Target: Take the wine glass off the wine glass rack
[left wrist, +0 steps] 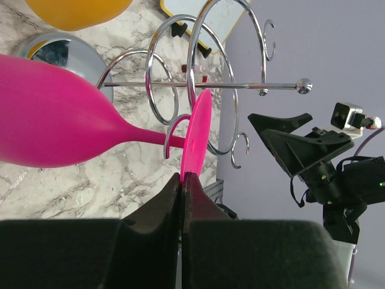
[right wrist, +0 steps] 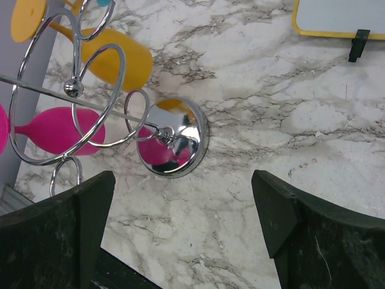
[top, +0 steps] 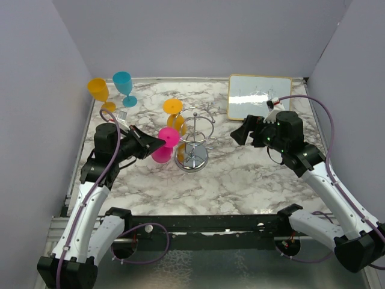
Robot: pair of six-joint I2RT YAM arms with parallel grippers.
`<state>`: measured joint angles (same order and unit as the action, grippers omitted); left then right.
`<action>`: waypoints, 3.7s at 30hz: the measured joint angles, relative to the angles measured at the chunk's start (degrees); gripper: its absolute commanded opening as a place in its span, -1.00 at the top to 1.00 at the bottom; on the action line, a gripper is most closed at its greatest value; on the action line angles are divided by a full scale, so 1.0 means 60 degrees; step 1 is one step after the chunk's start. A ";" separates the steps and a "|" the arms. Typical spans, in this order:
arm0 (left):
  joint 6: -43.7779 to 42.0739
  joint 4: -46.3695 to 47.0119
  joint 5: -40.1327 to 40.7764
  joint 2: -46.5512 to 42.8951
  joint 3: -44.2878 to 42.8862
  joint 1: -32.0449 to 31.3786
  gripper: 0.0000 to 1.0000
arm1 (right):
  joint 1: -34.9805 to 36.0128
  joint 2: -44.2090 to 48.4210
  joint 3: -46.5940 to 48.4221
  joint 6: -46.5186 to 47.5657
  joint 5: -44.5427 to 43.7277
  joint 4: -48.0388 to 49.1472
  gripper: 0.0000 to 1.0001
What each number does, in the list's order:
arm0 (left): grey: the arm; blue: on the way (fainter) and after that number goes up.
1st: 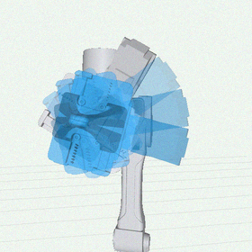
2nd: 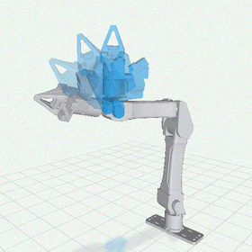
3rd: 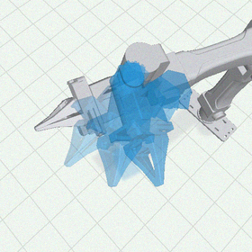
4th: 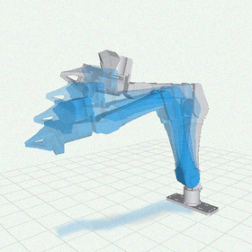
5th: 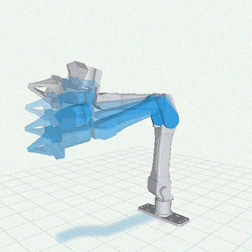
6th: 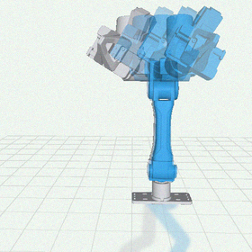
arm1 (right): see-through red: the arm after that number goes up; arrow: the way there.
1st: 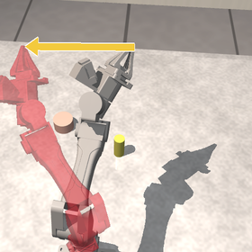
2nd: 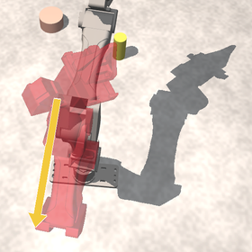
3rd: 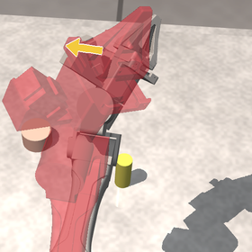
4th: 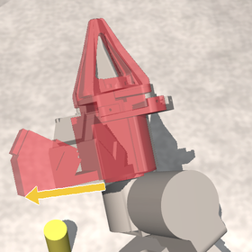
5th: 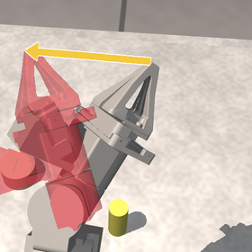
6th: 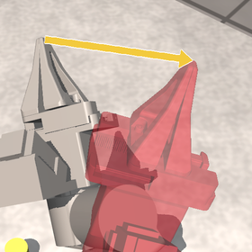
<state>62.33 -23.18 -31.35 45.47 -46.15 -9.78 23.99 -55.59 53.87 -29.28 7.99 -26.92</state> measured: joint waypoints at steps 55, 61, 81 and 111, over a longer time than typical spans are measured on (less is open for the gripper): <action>-0.5435 0.4011 -0.0608 0.1894 -0.4972 -0.0040 1.00 | 0.0000 0.1184 0.1625 0.2098 0.4962 0.2758 -0.80; -0.5475 0.5264 -0.2430 0.2612 -0.5187 -0.0903 1.00 | 0.0000 0.0160 0.2524 0.1246 0.7482 0.5067 -0.61; -0.6375 0.5861 -0.2991 0.2641 -0.4277 -0.3697 1.00 | 0.0076 -0.1319 0.1800 -0.2412 0.8298 0.9981 0.16; -0.7308 0.3366 -0.1617 0.2178 -0.4200 -0.4302 -0.86 | 0.0197 0.2433 -0.0146 0.8371 0.7384 0.5078 0.96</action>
<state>18.48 -2.98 -41.06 58.54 -71.35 -35.59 25.17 -40.99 52.99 20.95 52.29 3.55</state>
